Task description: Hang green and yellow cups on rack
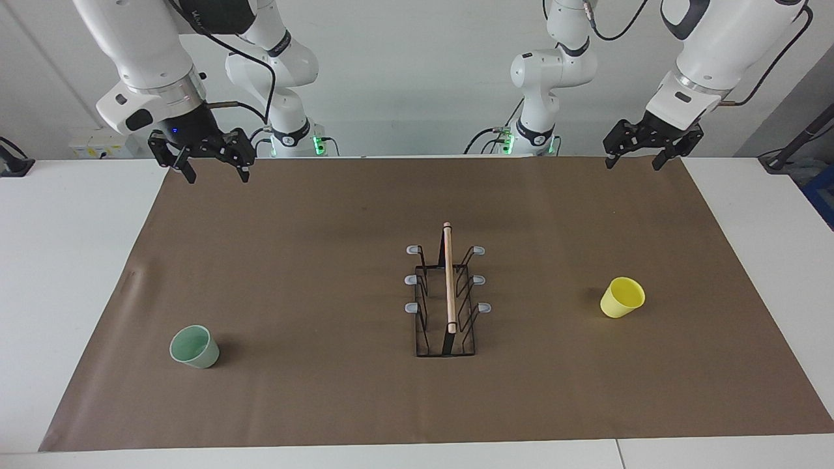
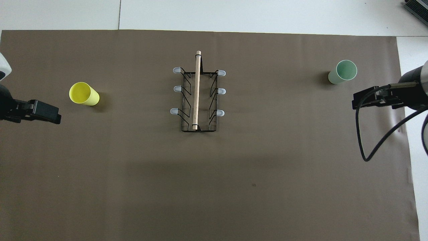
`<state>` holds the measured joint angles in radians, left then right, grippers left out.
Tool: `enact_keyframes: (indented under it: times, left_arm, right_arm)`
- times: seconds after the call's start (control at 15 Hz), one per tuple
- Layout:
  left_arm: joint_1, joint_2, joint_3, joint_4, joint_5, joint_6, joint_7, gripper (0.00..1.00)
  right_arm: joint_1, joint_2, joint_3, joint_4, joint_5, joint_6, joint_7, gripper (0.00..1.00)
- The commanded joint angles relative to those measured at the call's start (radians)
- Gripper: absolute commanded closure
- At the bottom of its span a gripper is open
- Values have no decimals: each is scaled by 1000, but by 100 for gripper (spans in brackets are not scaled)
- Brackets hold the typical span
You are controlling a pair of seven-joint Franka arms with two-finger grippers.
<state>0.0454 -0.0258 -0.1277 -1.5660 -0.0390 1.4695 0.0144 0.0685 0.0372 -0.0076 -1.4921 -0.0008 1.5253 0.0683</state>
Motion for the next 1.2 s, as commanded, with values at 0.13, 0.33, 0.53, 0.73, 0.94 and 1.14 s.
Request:
enact_keyframes:
  times: [0.13,0.33,0.53,0.73,0.94,1.14]
  left_arm:
    - [5,-32,-4,-32,14,-6,-10,0]
    - [5,-32,-4,-32,14,-6,-11,0]
    - [5,-32,-4,-32,14,-6,-10,0]
    - [5,-32,-4,-32,14,-6,-11,0]
    - [5,-32,-4,-32,14,-6,-11,0]
    - [5,-32,-4,-32,14,-6,-11,0]
  right_arm:
    - [-10,10,4,21,-4,-14,4,0]
    - [-10,15,4,21,-2,-11,2,0]
    - [-18,15,6,18,-1,-10,2,0]
    - [-15,15,6,16,-2,-10,2,0]
    - [-18,15,6,15,-2,-11,1,0]
    - [-22,10,5,10,-2,-13,2,0]
